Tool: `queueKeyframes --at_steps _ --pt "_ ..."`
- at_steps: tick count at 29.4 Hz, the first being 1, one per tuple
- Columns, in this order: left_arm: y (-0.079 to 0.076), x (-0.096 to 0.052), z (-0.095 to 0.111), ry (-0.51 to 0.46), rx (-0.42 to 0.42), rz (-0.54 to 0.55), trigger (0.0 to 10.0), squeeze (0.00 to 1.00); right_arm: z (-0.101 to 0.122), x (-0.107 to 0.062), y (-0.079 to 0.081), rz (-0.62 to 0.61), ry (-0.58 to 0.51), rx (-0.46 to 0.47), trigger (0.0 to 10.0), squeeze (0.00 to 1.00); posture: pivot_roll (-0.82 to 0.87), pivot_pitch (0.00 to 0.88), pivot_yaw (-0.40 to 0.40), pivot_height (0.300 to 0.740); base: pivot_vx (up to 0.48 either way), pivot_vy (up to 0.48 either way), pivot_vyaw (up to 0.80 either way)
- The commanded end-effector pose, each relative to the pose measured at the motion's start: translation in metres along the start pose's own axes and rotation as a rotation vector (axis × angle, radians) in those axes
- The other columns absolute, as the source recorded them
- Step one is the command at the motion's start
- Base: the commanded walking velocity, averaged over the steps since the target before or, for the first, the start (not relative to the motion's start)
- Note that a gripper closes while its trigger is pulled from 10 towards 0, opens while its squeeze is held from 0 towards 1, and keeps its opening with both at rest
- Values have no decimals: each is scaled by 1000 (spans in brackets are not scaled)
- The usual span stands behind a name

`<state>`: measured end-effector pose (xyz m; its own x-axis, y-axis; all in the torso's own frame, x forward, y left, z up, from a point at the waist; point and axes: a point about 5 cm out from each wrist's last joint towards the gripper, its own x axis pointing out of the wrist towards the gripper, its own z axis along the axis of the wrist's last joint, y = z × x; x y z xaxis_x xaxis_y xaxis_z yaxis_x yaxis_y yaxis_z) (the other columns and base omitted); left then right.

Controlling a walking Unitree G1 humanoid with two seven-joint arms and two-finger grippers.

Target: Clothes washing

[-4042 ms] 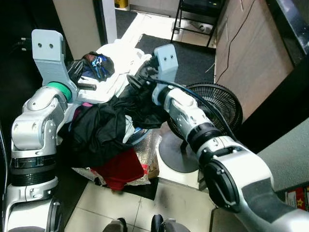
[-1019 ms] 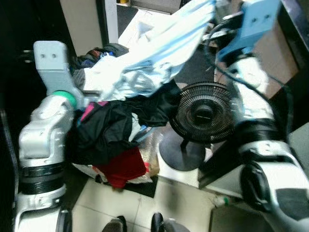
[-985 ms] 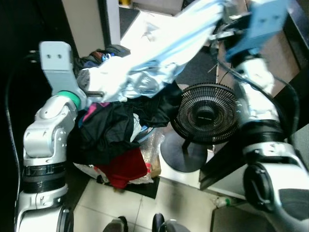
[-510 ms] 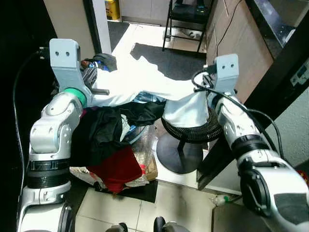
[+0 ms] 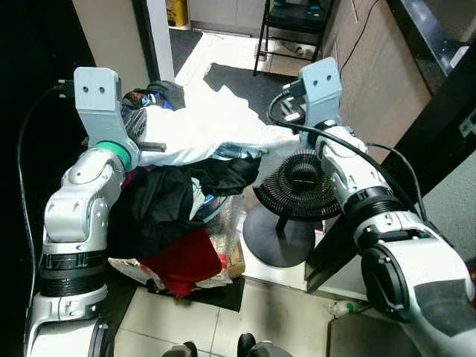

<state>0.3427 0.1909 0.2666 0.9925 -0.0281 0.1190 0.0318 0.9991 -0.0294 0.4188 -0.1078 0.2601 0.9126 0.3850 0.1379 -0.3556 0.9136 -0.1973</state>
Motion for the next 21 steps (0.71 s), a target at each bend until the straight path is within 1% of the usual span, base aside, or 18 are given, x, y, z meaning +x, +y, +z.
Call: queueKeyframes --at_steps 1,2,3,4,5,6,8,10,11,13,16,17,18,19,21 --pt "4 -3 -3 11 0 14 10000 0 -1 2 8 66 14 59 10000 1000 64 84 12 740 0 0 0" --pt "4 -3 -3 11 0 14 10000 0 -1 2 8 66 14 59 10000 1000 64 84 12 740 0 0 0" --pt "4 -3 -3 12 0 17 10000 0 5 5 20 159 -5 66 10000 1000 65 85 10 740 0 0 0" --pt "4 -4 -4 12 -1 18 10000 0 17 9 37 285 -51 76 10000 0 64 83 6 740 0 0 0" --pt "4 -4 -4 12 -1 18 10000 0 17 9 37 285 -51 76 10000 0 64 83 6 740 0 0 0" --pt "4 -4 -4 11 -3 21 10000 0 33 11 61 455 -120 71 10000 0 67 84 4 740 0 0 0" --pt "4 -4 -4 11 -3 21 10000 0 33 11 61 455 -120 71 10000 0 67 84 4 740 0 0 0" --pt "4 -4 -3 9 -4 24 10000 0 40 10 78 565 -162 62 10000 0 69 85 0 740 0 0 0" --pt "4 -4 -3 9 -4 24 10000 0 40 10 78 565 -162 62 10000 0 69 85 0 740 0 0 0" --pt "5 -5 -3 9 -5 29 10000 0 38 9 89 614 -164 53 10000 0 69 85 0 740 0 0 0" --pt "5 -6 -3 8 -5 31 10000 0 36 9 91 623 -151 57 10000 0 72 88 -6 740 0 0 0" --pt "5 -6 -3 7 -6 33 10000 0 26 10 92 604 -105 60 10000 0 72 90 -8 740 0 0 0" --pt "6 -7 -3 6 -7 37 10000 0 10 9 90 560 -28 51 10000 0 75 91 -12 740 0 0 0" --pt "6 -7 -3 6 -7 38 10000 0 4 9 88 537 -2 40 10000 0 75 91 -12 740 0 0 0" --pt "7 -8 -3 6 -7 41 10000 0 -7 6 79 484 51 -8 10000 0 73 91 -15 740 0 0 0"
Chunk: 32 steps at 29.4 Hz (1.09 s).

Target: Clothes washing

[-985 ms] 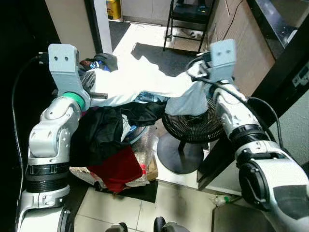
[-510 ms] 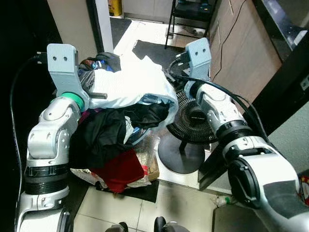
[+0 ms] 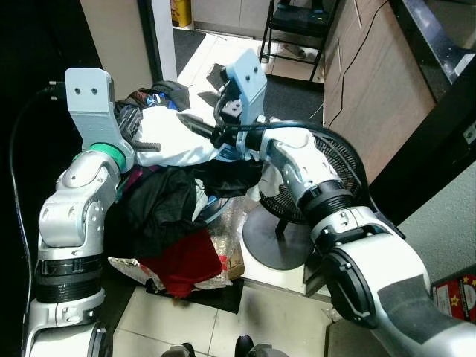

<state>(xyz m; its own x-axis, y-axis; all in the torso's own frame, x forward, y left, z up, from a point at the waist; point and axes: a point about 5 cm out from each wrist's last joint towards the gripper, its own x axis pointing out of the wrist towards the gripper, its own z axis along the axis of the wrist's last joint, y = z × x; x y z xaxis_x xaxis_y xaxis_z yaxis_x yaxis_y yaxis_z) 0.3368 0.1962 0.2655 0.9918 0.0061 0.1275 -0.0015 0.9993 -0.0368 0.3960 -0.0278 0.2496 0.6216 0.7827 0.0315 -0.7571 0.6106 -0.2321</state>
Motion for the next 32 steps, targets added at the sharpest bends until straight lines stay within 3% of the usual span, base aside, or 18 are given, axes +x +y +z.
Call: queueKeyframes --at_steps 1,11,17,19,23,27,30,32 --pt "2 -2 -4 17 -4 10 10000 0 -16 -9 -7 -42 79 -17 10000 0 71 91 -15 740 0 0 0" --pt "-1 -1 -5 17 -10 7 10000 0 -44 -44 -41 -222 235 -91 10000 0 54 81 -13 740 0 0 0" --pt "-3 0 -5 19 -13 -1 10000 0 -47 -52 -51 -304 224 -60 10000 0 48 79 0 740 0 0 0" --pt "-5 1 -5 19 -13 -6 10000 0 -46 -54 -53 -337 193 -11 10000 0 49 78 3 740 0 0 0" --pt "-3 1 -3 15 -11 -1 10000 0 -49 -46 -39 -274 104 91 10000 0 54 77 -5 740 0 0 0" --pt "-3 1 -4 13 -13 3 10000 0 -51 -44 -35 -261 74 162 10000 0 65 68 -3 740 0 0 0" --pt "1 0 -3 17 -4 11 10000 0 -58 -42 -30 -255 33 341 10000 0 75 62 9 740 0 0 0" --pt "4 -1 -4 23 6 13 10000 0 -60 -41 -28 -246 40 365 10000 0 76 62 10 740 0 0 0"
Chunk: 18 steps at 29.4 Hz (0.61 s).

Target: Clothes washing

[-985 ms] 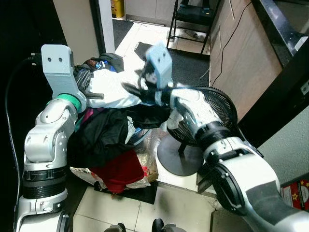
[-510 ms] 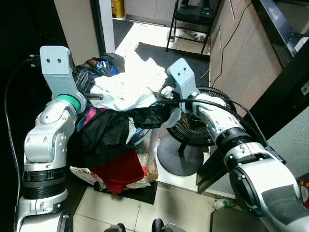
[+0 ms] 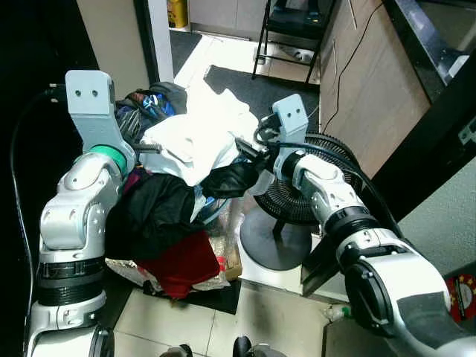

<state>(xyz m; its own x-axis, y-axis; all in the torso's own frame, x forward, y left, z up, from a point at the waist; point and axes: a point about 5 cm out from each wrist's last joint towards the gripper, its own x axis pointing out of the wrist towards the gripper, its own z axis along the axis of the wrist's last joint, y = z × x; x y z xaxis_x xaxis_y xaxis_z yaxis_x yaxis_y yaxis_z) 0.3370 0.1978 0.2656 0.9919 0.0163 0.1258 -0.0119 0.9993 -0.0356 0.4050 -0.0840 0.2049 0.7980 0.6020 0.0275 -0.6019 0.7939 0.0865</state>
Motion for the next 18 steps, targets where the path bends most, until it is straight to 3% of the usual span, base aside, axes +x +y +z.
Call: queueKeyframes --at_steps 1,2,5,6,7,8,9,18 --pt "2 -1 -4 22 3 3 10000 0 -8 -2 0 5 25 50 10000 0 76 62 10 740 0 0 0" --pt "12 -4 -14 59 33 19 10000 0 -18 0 11 88 72 4 10000 0 77 60 10 740 0 0 0" --pt "16 -5 -19 74 43 26 10000 0 -20 1 16 123 85 -15 10000 0 77 60 10 740 0 0 0" --pt "21 -7 -24 93 50 40 10000 0 -23 2 21 146 98 -24 8039 0 78 56 6 740 0 0 0" --pt "26 -9 -30 110 55 59 10000 0 -26 3 24 160 107 -17 4588 0 81 53 2 740 0 0 0" --pt "29 -10 -33 121 57 72 10000 0 -28 4 26 165 112 -11 4588 0 81 53 2 740 0 0 0" --pt "33 -11 -37 132 61 85 10000 0 -31 4 28 163 117 -6 0 0 83 52 2 740 0 0 0" --pt "37 -12 -38 136 61 100 10000 0 -30 3 24 120 100 25 0 0 81 52 6 740 0 0 0"
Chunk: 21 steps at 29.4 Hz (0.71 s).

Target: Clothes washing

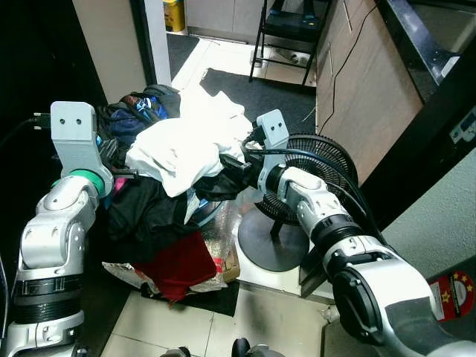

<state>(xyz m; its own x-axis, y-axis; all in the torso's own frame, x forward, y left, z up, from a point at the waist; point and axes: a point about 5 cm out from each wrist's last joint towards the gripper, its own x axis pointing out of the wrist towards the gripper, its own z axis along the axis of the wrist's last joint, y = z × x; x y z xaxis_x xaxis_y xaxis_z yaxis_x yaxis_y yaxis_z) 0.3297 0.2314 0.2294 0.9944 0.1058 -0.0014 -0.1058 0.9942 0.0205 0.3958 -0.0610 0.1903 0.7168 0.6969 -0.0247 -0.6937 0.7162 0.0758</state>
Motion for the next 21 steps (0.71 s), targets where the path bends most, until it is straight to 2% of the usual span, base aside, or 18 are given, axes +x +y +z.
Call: queueKeyframes --at_steps 1,2,4,10,12,15,16,17,18,19,20,21 --pt "1 0 -3 8 -1 7 10000 0 -12 -2 0 -7 29 41 0 0 80 52 5 740 0 0 0" --pt "1 0 -3 8 -1 7 10000 0 -12 -2 0 -7 29 41 0 0 80 52 5 740 0 0 0" --pt "-1 2 -2 1 -6 4 10000 0 3 -5 -8 -53 -43 16 0 0 78 52 4 740 0 0 0" --pt "-2 3 -1 -7 -11 2 10000 0 45 -16 -26 -204 -250 -124 0 0 72 56 4 740 0 0 0" --pt "-3 3 -1 -8 -11 1 10000 0 52 -19 -30 -236 -285 -145 0 0 72 56 4 740 0 0 0" --pt "-3 3 -1 -8 -11 1 10000 0 52 -19 -30 -236 -285 -145 0 0 72 56 4 740 0 0 0" --pt "-3 3 0 -9 -11 0 10000 0 72 -25 -36 -285 -364 -174 0 0 67 58 11 740 0 0 0" --pt "-3 3 0 -9 -11 0 10000 0 72 -25 -36 -285 -364 -174 0 0 67 58 11 740 0 0 0" --pt "-4 4 1 -10 -12 -3 10000 0 105 -34 -42 -330 -479 -214 0 0 62 55 16 740 0 0 0" --pt "-5 5 1 -12 -12 -5 10000 0 127 -40 -44 -357 -558 -238 0 0 62 55 16 740 0 0 0" --pt "-6 5 3 -17 -14 -9 10000 0 154 -48 -43 -377 -651 -282 1843 0 61 54 16 740 0 0 0" --pt "-7 5 6 -26 -17 -13 10000 0 174 -55 -41 -394 -726 -321 10000 0 60 50 15 740 0 0 0"
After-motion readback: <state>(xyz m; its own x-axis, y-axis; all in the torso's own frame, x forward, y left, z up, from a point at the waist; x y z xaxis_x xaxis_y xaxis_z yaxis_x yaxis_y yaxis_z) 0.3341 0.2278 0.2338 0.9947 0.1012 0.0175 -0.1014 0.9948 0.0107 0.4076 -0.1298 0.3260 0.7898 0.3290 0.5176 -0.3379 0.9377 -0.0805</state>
